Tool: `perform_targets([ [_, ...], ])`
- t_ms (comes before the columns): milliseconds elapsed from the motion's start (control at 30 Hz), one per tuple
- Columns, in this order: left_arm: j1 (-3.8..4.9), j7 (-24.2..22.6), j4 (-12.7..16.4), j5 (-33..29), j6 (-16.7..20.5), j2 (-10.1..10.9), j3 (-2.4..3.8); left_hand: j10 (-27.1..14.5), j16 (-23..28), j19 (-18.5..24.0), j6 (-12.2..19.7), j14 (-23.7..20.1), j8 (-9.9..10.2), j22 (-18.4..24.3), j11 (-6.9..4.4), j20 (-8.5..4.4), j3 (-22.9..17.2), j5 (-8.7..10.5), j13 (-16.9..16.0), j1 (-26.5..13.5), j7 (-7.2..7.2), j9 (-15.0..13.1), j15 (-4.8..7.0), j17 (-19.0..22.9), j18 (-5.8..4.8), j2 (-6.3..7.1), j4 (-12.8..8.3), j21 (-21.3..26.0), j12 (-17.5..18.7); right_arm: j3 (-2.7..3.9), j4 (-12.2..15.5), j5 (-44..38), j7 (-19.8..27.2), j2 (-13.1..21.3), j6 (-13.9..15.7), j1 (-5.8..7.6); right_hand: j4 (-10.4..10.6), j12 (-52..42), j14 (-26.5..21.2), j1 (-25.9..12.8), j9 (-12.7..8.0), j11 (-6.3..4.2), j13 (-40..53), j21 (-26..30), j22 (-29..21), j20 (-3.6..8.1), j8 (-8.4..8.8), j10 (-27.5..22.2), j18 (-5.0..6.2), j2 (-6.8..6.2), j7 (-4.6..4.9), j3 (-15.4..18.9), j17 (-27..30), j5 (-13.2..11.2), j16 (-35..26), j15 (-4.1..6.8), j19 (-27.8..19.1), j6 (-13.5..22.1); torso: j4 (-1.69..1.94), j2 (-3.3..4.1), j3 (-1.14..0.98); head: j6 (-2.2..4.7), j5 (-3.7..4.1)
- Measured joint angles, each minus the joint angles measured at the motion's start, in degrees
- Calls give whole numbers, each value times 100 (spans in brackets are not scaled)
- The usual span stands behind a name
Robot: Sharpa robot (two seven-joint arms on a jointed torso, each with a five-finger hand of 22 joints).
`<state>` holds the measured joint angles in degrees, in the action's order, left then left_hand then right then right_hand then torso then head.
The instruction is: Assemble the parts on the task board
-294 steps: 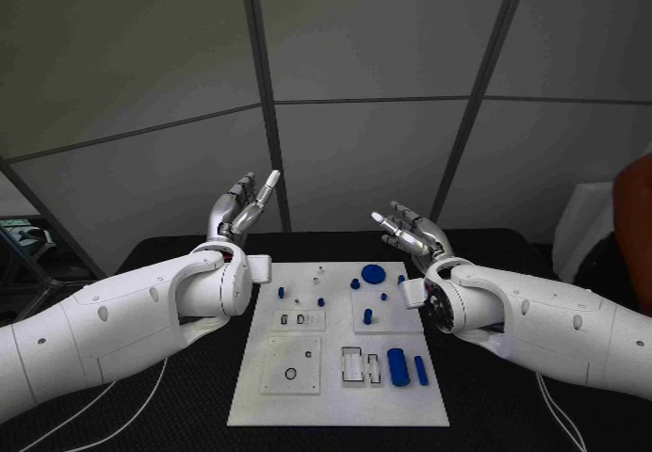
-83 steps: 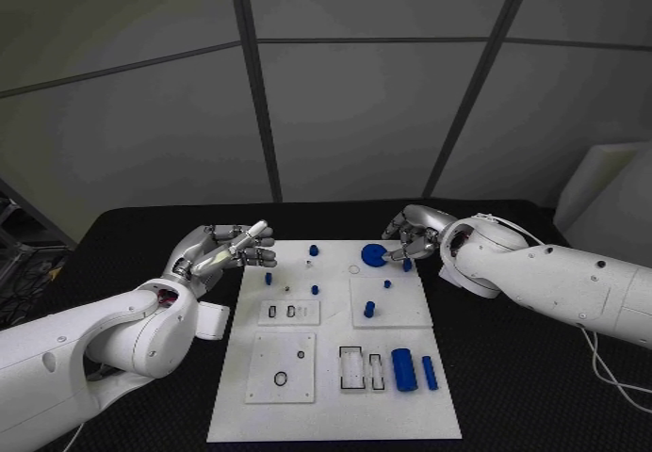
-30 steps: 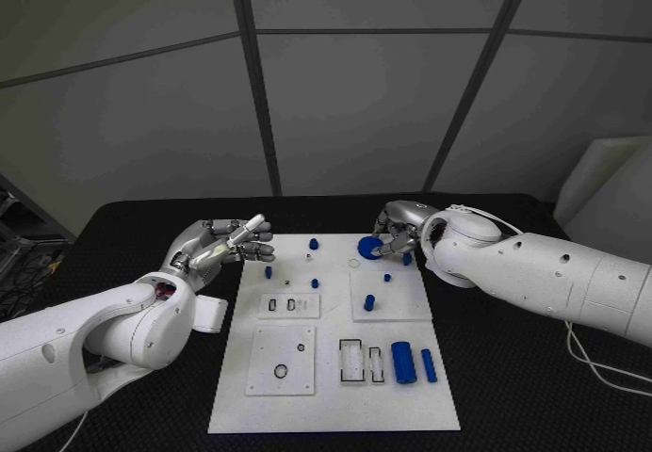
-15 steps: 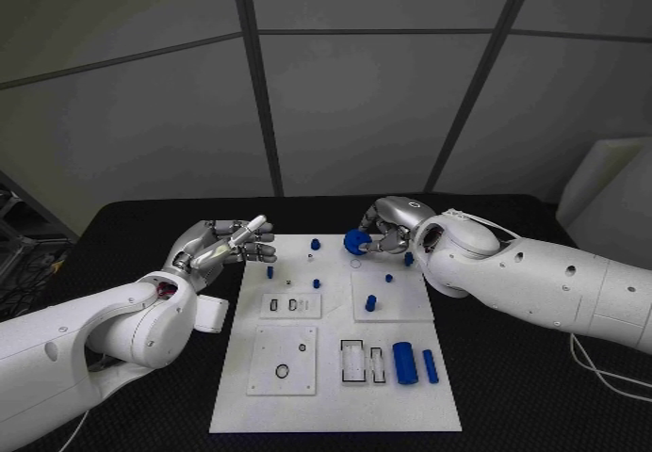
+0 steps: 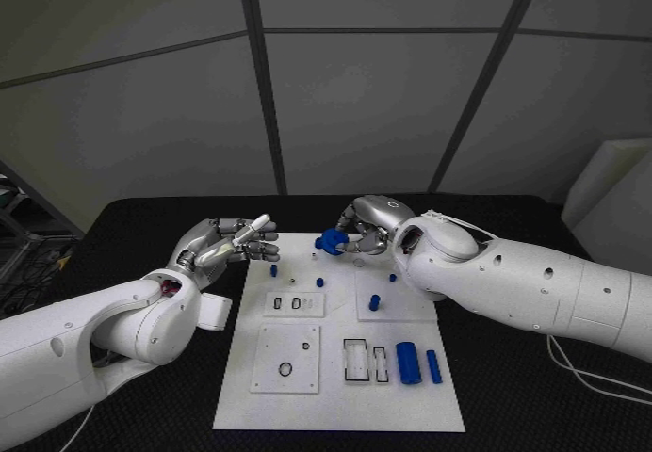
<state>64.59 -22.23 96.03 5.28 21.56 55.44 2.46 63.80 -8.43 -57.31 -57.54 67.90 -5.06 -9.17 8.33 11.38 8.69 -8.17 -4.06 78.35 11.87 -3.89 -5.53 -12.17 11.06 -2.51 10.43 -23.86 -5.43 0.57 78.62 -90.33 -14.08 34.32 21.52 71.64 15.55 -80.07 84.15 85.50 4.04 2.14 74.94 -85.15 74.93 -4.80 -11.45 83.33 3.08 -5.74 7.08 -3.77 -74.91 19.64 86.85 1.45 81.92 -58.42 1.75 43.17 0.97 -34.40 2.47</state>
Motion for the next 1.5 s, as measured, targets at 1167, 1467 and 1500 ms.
perform_targets([
  [1167, 2, 3, 9, -4, -3, 13, 1, 0, 0, 0, 0, 0, -4, -1, 0, 0, 0, 0, 0, 0, 0, 0, 0, 2, 0, 0, 0, 0, 0, -162, -628, -13, -15, -729, -442, -11, 19, 0, 0, -92, -6, 21, -1, 0, -1, 0, 71, 20, 2, 18, 9, -73, 1, -38, 0, 0, 0, 15, -18, 4, -11, -69, -103],
  [1467, 3, 3, 9, -5, -3, 14, 1, 0, 0, 0, 0, 0, -5, -2, 0, 0, 0, 0, 0, 0, 0, 0, 0, 2, -1, 0, 0, 0, 0, -183, -737, -14, -34, -806, -512, -10, 27, 144, -19, -263, -19, 136, -1, 0, -2, -45, 290, -96, 2, -74, 138, -112, -1, -223, 0, -45, -18, 341, -19, 4, -11, -76, -112],
  [1500, 3, 4, 9, -5, -3, 14, 1, 0, 0, 0, 0, 0, -4, -2, 0, 0, 0, 0, 0, 0, 0, 0, 0, 2, 0, 0, 0, 0, 0, -184, -741, -14, -34, -813, -518, -10, 27, 157, -4, -293, -32, 156, -1, 0, -2, -57, 370, -115, 2, -104, 163, -113, -4, -306, 0, -67, -13, 467, -19, 4, -11, -76, -113],
])
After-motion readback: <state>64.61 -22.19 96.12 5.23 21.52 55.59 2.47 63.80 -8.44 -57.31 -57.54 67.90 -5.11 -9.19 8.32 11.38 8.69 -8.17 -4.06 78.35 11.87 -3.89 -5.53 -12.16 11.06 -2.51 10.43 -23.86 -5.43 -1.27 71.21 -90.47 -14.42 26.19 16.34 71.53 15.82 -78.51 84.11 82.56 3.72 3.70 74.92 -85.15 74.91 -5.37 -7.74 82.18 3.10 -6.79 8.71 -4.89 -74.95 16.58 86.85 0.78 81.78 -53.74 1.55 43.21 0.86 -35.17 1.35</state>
